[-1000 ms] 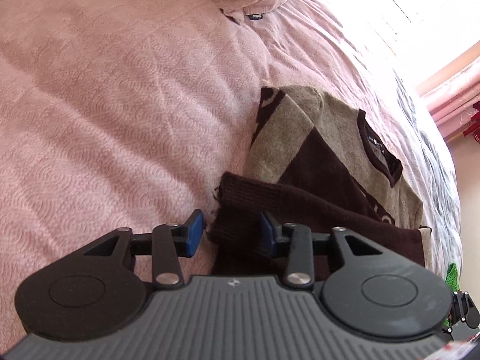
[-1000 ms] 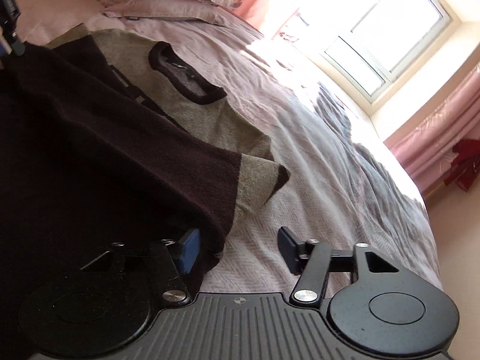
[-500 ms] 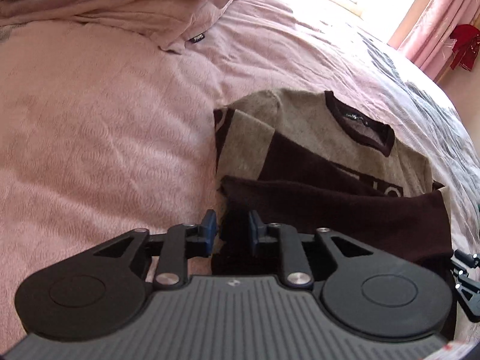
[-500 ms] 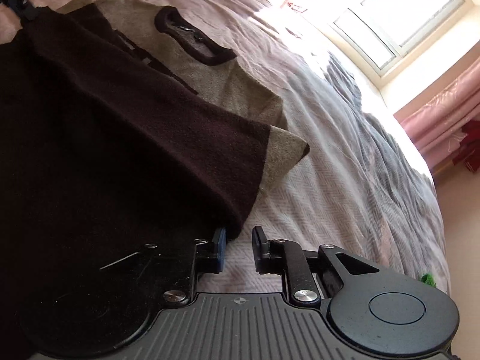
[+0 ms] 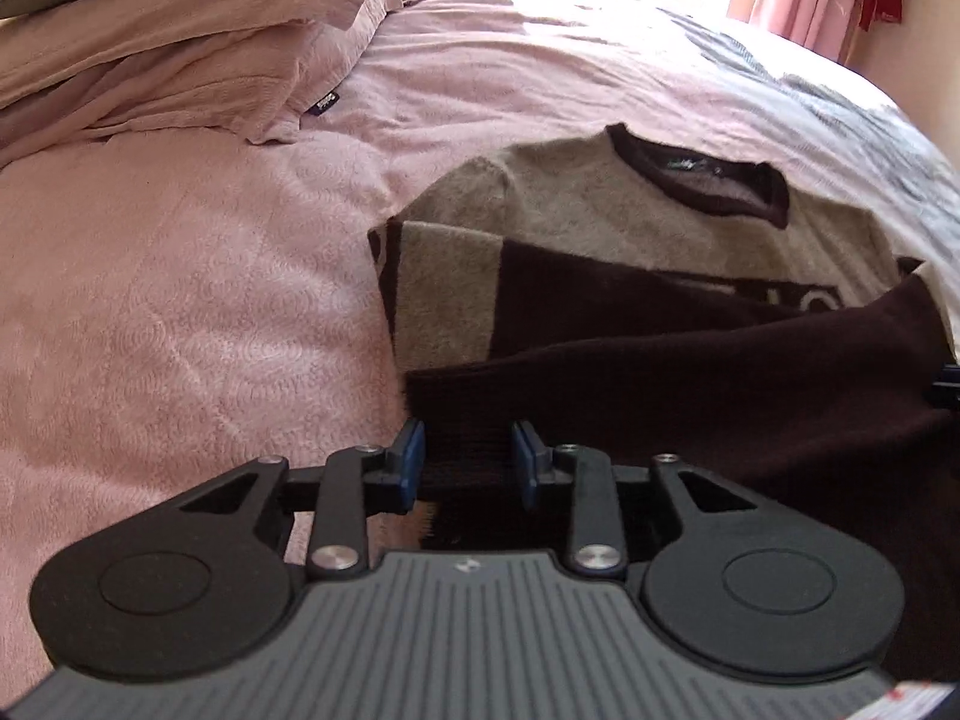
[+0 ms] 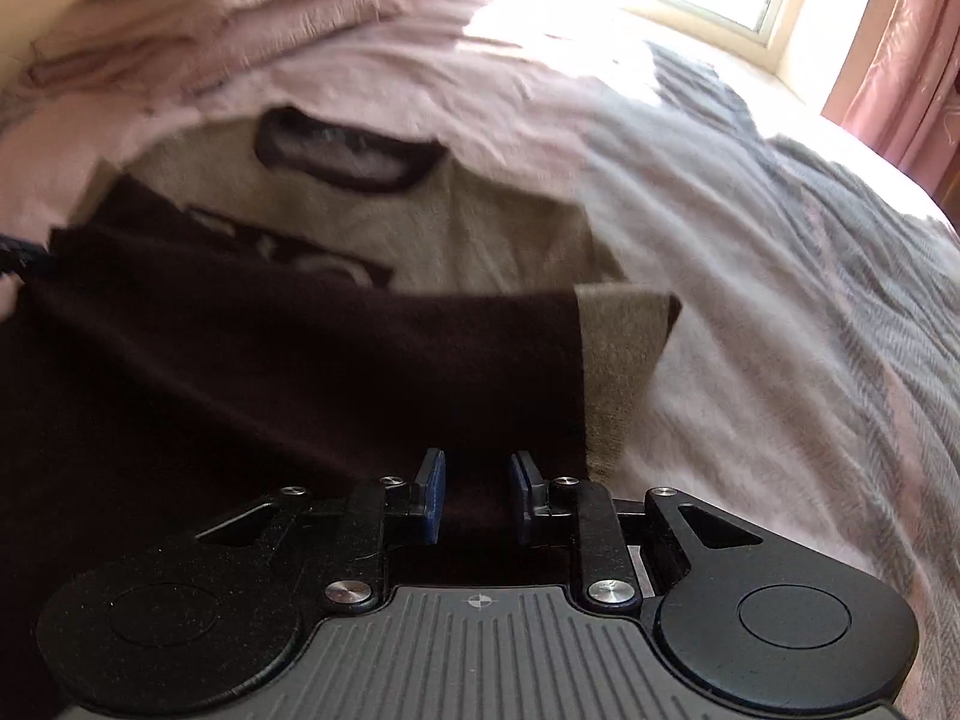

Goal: Fold large clothes

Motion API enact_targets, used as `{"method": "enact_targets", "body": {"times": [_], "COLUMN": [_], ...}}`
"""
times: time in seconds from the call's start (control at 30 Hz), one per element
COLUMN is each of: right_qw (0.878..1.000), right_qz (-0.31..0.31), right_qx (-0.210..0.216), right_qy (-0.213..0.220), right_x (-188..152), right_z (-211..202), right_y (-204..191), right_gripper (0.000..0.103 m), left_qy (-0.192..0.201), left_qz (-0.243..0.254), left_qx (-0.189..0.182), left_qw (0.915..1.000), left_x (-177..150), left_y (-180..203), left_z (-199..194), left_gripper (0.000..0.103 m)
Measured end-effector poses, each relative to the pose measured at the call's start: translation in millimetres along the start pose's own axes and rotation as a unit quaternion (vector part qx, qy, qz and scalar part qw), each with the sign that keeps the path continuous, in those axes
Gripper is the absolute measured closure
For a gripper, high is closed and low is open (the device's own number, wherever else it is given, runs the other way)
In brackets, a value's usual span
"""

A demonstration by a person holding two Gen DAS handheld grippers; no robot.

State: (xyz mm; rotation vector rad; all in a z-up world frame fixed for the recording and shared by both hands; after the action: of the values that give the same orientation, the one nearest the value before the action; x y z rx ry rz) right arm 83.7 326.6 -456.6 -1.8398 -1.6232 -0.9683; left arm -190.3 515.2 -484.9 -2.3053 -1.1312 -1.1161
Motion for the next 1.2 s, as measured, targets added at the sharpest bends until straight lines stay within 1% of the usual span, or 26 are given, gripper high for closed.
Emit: {"method": "enact_targets", "body": {"times": [0.07,0.1,0.13,0.2,0.23,0.3,0.33,0.37,0.4,0.43,0.47,0.53,0.57,0.6,0.63,0.7,0.77,0.8,0.83,0.87,0.9,1.0,1.07,1.1,1.13,1.2], "right_qw": [1.000,1.000,0.999,0.998,0.998,0.998,0.998,0.998,0.998,0.997,0.996,0.996,0.995,0.995,0.996,0.998,0.998,0.997,0.997,0.997,0.997,0.996,0.996,0.996,0.995,0.990], "right_qz": [0.010,0.017,0.026,0.035,0.033,0.027,0.029,0.034,0.043,0.053,0.053,0.042,0.041,0.041,0.040,0.036,0.032,0.034,0.044,0.058,0.065,0.072,0.065,0.057,0.055,0.064], "right_qx": [-0.009,-0.014,-0.014,-0.015,-0.022,-0.034,-0.040,-0.045,-0.048,-0.055,-0.065,-0.068,-0.062,-0.053,-0.045,-0.040,-0.054,-0.064,-0.059,-0.048,-0.044,-0.050,-0.055,-0.054,-0.053,-0.050], "right_qy": [-0.005,0.005,0.023,0.052,0.057,0.048,0.032,0.003,-0.009,0.001,0.015,0.044,0.061,0.068,0.064,0.024,-0.010,-0.012,-0.002,0.008,0.007,-0.026,-0.035,-0.050,-0.069,-0.111], "right_x": [9,18,28,45,50,51,43,32,28,33,39,48,51,49,45,25,2,-6,-11,-17,-26,-67,-87,-99,-111,-137], "right_z": [-10,-18,-23,-23,-15,9,24,39,44,38,26,-3,-16,-24,-28,-22,-22,-32,-46,-61,-74,-109,-136,-152,-165,-193], "right_y": [3,5,5,7,10,14,19,24,27,29,28,19,11,2,-8,-26,-37,-43,-51,-60,-68,-91,-105,-113,-119,-128], "right_gripper": [0.084,0.084,0.084,0.084,0.084,0.084,0.084,0.084,0.084,0.084,0.084,0.084,0.084,0.084,0.083,0.083,0.083,0.083,0.083,0.083,0.083,0.083,0.083,0.083,0.083,0.083], "left_qy": [-0.003,0.006,0.016,0.036,0.046,0.056,0.054,0.042,0.028,0.012,0.004,0.015,0.024,0.030,0.035,0.036,0.015,0.002,-0.005,0.000,0.006,-0.014,-0.040,-0.052,-0.056,-0.068], "left_qz": [-0.021,-0.025,-0.021,-0.021,-0.023,-0.007,0.012,0.034,0.050,0.059,0.058,0.030,0.020,0.016,0.017,0.037,0.062,0.060,0.057,0.052,0.046,0.044,0.051,0.058,0.062,0.052], "left_qx": [0.000,0.002,0.006,-0.003,-0.010,-0.029,-0.036,-0.038,-0.036,-0.024,-0.012,-0.013,-0.016,-0.021,-0.032,-0.058,-0.065,-0.061,-0.057,-0.061,-0.067,-0.072,-0.076,-0.070,-0.062,-0.047], "left_qw": [0.9998,0.9997,0.9996,0.9991,0.9986,0.9980,0.9978,0.9978,0.9977,0.9979,0.9983,0.9994,0.9994,0.9992,0.9987,0.9970,0.9958,0.9963,0.9967,0.9968,0.9966,0.9963,0.9950,0.9945,0.9946,0.9952], "left_x": [4,10,16,31,38,45,44,39,32,23,19,24,27,29,30,23,6,-5,-12,-16,-22,-51,-83,-98,-111,-132], "left_y": [-8,-11,-12,-10,-5,9,18,26,29,28,24,19,20,24,31,51,66,67,66,65,64,61,59,58,56,52], "left_z": [1,-4,-9,-19,-22,-20,-14,-4,6,17,22,14,6,-2,-11,-21,-22,-24,-30,-40,-54,-91,-120,-133,-148,-180], "left_gripper": [0.073,0.075,0.080,0.080,0.080,0.080,0.079,0.079,0.078,0.077,0.076,0.078,0.080,0.080,0.080,0.079,0.079,0.079,0.079,0.080,0.080,0.080,0.079,0.080,0.080,0.080]}}
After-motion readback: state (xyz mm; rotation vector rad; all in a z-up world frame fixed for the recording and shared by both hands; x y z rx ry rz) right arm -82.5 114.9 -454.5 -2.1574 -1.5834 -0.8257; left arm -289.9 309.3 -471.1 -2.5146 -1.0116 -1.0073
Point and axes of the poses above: each gripper's, at about its wrist camera, not at the fingertips, and z roughly the way its jaws point, y to its right, x to its top, the point moved 9 cm from there along z, roughly the way its jaws point, and after that the axes turned 15 degrees about y, right-handed, at the moved point
